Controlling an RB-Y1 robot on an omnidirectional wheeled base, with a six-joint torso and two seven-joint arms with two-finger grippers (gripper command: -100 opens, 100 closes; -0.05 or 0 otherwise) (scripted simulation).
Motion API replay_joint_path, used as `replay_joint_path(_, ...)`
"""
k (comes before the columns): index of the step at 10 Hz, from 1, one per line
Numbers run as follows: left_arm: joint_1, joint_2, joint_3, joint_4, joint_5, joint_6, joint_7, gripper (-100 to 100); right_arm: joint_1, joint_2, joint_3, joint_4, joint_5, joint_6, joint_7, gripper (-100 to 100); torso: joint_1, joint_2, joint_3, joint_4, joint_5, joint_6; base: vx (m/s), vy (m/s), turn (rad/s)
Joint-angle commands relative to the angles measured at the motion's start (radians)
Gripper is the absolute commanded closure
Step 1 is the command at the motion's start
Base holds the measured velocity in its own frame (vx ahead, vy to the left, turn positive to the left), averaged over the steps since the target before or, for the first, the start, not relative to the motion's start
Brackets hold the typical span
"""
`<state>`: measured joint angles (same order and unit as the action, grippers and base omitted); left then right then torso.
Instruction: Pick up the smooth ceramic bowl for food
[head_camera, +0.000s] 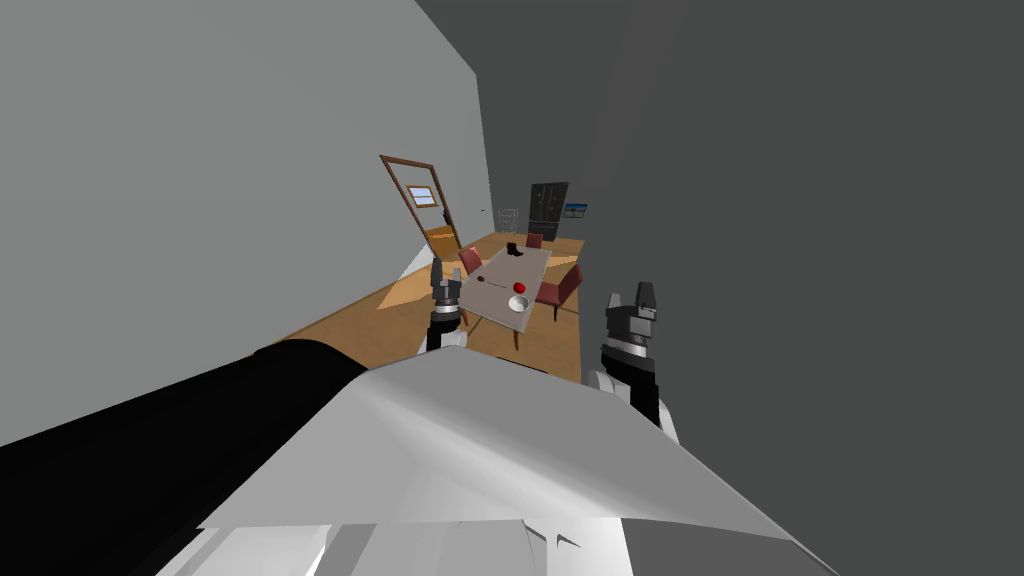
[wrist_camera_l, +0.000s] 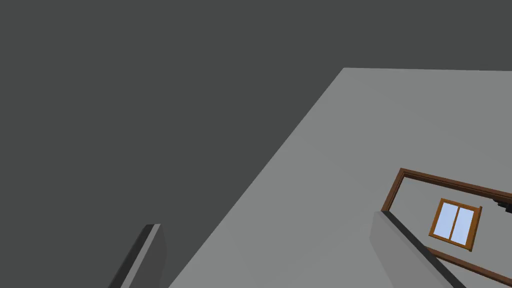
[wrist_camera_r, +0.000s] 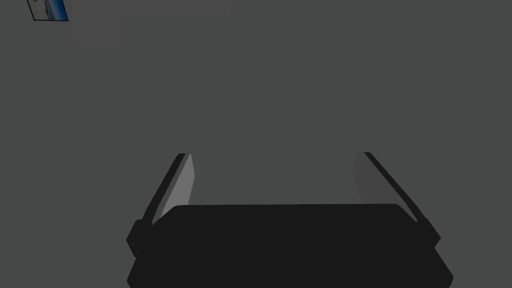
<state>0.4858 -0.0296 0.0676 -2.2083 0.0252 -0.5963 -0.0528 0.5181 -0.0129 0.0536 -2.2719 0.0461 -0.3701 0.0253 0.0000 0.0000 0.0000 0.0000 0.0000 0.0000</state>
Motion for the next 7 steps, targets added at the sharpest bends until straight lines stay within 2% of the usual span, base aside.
replay_joint_path(1,0.006,0.04,-0.003,0.004,0.015,0.02,-0.018,-100,0.0,0.0,0.0,0.0,0.0,0.0,0.0,0,0.0,0.0,0.0,0.0,0.0,0.0,0.007,-0.053,-0.098)
replay_joint_path(3,0.018,0.083,-0.005,0.013,0.043,0.057,-0.049,-100,0.0,0.0,0.0,0.0,0.0,0.0,0.0,0,-0.005,0.0,0.0,0.0,-0.001,0.0,0.009,-0.107,-0.091)
replay_joint_path(7,0.041,0.132,-0.002,0.042,0.103,0.132,-0.113,-100,0.0,0.0,0.0,0.0,0.0,0.0,0.0,0,-0.009,-0.002,-0.001,0.0,-0.002,0.0,0.031,-0.14,-0.086)
